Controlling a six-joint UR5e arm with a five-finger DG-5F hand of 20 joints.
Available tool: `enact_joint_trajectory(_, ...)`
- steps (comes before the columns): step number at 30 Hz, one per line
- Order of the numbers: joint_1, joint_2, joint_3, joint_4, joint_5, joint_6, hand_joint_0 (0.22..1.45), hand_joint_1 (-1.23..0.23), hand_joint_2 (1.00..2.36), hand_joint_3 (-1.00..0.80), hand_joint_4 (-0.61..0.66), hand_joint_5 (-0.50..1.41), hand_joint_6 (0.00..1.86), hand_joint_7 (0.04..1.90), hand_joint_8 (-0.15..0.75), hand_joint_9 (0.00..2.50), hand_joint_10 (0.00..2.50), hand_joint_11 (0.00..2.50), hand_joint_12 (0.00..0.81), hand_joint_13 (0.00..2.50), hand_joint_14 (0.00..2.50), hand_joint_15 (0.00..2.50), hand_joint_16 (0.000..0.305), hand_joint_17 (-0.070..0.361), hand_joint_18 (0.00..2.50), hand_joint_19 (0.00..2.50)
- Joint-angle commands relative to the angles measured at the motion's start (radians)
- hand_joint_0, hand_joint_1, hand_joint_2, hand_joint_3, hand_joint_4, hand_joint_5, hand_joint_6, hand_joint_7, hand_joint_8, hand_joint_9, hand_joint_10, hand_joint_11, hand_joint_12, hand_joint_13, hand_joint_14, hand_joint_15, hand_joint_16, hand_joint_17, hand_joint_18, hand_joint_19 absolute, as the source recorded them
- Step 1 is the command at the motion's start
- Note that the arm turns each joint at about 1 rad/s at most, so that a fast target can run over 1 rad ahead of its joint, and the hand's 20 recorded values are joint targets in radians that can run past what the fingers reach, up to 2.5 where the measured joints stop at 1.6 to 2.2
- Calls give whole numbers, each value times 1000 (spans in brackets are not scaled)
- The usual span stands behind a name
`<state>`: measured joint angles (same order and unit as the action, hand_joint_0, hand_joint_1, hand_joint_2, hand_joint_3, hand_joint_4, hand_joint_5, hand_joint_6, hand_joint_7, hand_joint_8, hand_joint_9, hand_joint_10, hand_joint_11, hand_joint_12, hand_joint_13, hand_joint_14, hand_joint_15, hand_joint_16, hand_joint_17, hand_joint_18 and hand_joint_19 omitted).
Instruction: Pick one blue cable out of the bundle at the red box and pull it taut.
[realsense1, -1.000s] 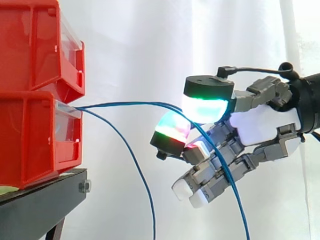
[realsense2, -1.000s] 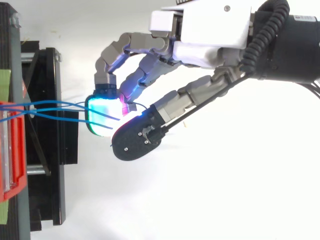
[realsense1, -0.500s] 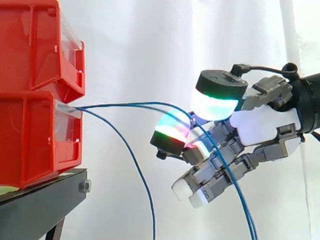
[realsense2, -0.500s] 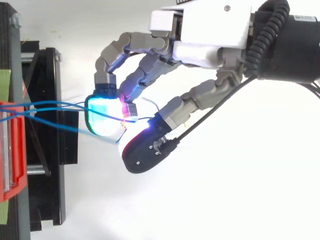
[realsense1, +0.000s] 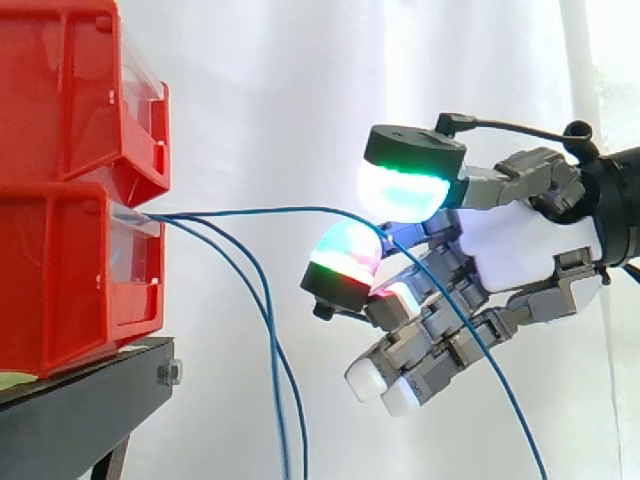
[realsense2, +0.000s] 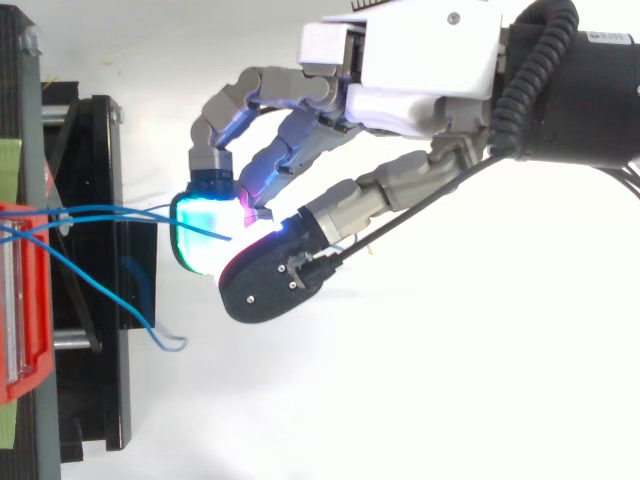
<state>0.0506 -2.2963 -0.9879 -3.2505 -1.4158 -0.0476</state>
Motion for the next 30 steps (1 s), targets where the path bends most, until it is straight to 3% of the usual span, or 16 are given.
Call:
enact_joint_trajectory(1, 0, 0, 0, 0, 0, 0, 593, -692, 1003, -462, 54, -220, 912, 916, 266, 907, 12, 1102, 375, 638, 13, 403, 49, 110, 557, 277)
enact_joint_trajectory(6, 0, 0, 0, 0, 0, 0, 567, -620, 1002, -474, 61, -217, 909, 917, 278, 910, 13, 1095, 384, 627, 13, 413, 50, 114, 541, 303)
enact_joint_trajectory(14, 0, 0, 0, 0, 0, 0, 580, -645, 1006, -426, 62, -214, 906, 930, 279, 912, 12, 1095, 381, 626, 13, 415, 50, 113, 533, 299)
enact_joint_trajectory(30, -2, 0, 0, 0, 0, 2, 616, -714, 1024, -119, -65, -189, 940, 1025, 277, 948, 12, 1116, 374, 648, 15, 399, 49, 109, 563, 280)
